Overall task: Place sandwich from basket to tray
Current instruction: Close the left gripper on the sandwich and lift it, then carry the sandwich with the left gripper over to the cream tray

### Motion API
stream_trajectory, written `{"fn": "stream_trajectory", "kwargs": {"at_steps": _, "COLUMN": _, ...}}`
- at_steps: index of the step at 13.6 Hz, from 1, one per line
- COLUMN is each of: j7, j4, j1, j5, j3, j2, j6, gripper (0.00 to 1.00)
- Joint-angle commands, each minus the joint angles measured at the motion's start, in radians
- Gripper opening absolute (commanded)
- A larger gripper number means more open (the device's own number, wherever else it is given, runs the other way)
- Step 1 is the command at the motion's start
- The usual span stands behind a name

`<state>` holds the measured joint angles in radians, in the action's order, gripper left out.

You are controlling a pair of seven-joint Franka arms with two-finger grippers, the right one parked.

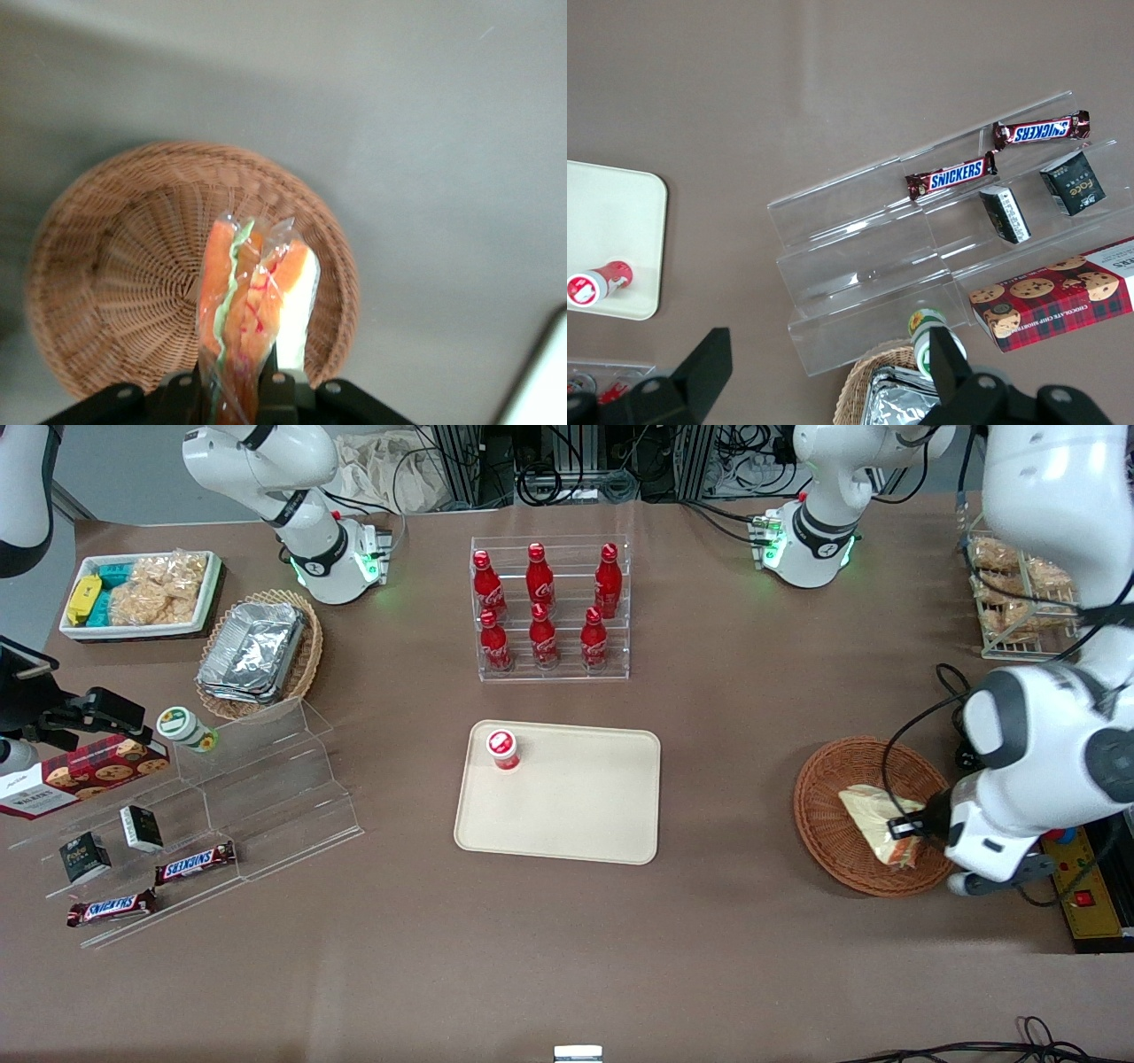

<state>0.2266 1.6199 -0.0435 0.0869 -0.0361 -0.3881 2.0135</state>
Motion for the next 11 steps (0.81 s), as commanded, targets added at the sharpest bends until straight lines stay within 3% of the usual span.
{"fn": "stream_trajectory", "kwargs": {"at_steps": 1, "j7": 0.003, "j4": -0.083, "j1": -0.001, "j5": -0.007, "j3": 0.001, "j2": 0.083, "j6": -0.161, "gripper": 0.06}}
{"fn": "stream_trajectory", "kwargs": {"at_steps": 6, "j7": 0.029, "j4": -0.222, "j1": -0.016, "j5": -0.151, "j3": 0.056, "j2": 0.193, "j6": -0.455, "gripper": 0.06}}
{"fn": "stream_trajectory", "kwargs": {"at_steps": 11, "j7": 0.279, "j4": -0.297, "j1": -0.071, "j5": -0.179, "j3": 0.205, "j2": 0.241, "j6": -0.639, "gripper": 0.06}}
